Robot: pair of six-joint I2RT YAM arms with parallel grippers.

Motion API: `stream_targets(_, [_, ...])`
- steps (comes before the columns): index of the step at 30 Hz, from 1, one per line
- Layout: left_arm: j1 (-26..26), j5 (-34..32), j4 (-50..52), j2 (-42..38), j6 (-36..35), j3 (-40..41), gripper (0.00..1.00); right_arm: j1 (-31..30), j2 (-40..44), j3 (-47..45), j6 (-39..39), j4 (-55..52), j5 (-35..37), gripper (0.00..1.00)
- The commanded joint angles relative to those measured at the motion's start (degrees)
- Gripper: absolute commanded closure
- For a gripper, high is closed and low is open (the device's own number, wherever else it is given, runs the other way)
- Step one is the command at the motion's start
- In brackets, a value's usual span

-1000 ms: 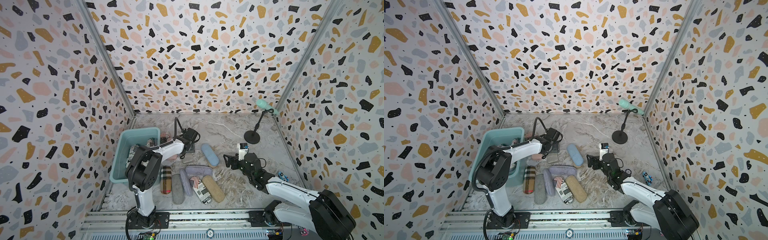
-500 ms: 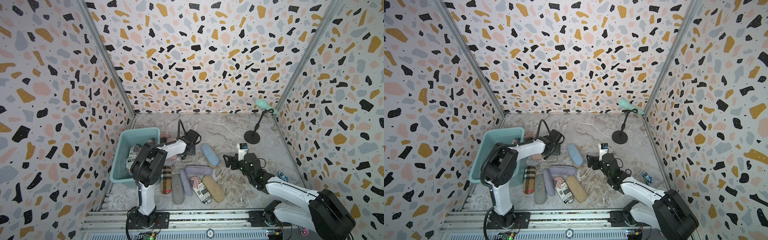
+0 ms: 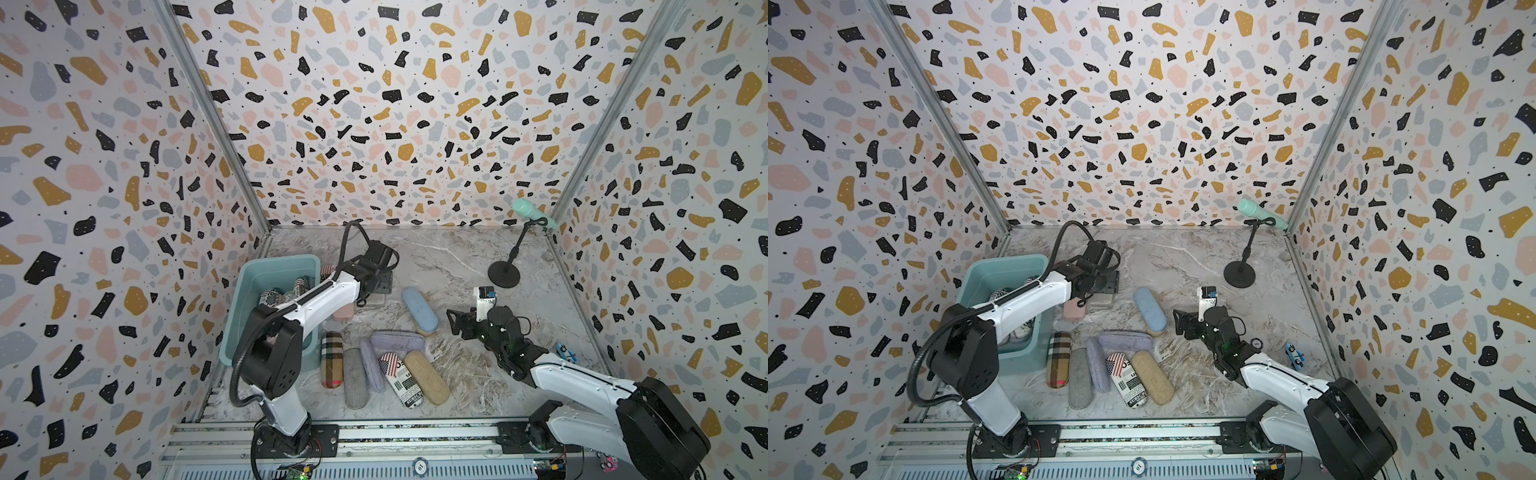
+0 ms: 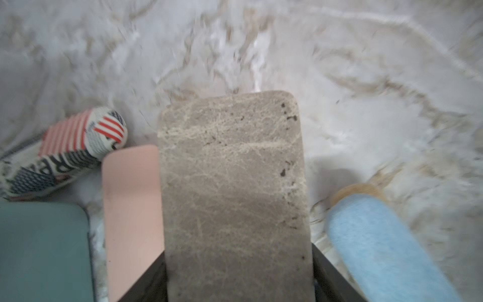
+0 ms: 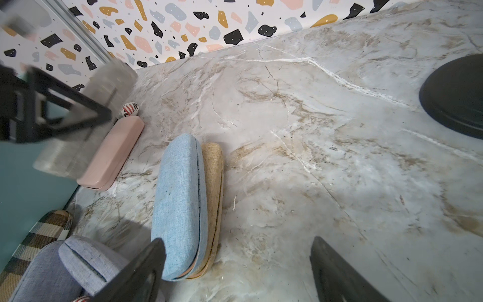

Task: Put the glasses cases into the storage boxes
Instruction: Pick up the glasses case at the center of the board, then place the glasses case in the storage box.

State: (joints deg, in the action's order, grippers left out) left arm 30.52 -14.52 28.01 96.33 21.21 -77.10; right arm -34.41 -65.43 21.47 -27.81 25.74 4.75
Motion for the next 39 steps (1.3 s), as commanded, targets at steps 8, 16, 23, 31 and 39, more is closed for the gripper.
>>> stream_targets(8, [-9.99,-14.15,13.86,-15.09,-5.88,-2.76,0.4,-0.39,-0.23,0.94,0.13,0.79,0.25,0.12])
stream_targets(16, [-29.0,-2.82,9.98,-21.13,-7.17,8.72,0.4,-0.57,-0.99,1.03,-0.14,1.14,-0.27,0.13])
stream_targets(23, [-34.62,4.9,4.9,-15.59,-7.94,9.86,0.4,-0.62,-0.85,1.12,0.21,0.74,0.23,0.13])
stream_targets(31, [-35.97,5.18,3.59,-11.6,-7.64,10.23,0.35,-0.62,-0.22,1.03,0.48,0.33,0.96,0.13])
stream_targets(39, [-35.94,5.73,3.72,-12.83,-6.57,8.87,0.18,-0.62,-0.53,1.2,0.44,0.45,0.39,0.13])
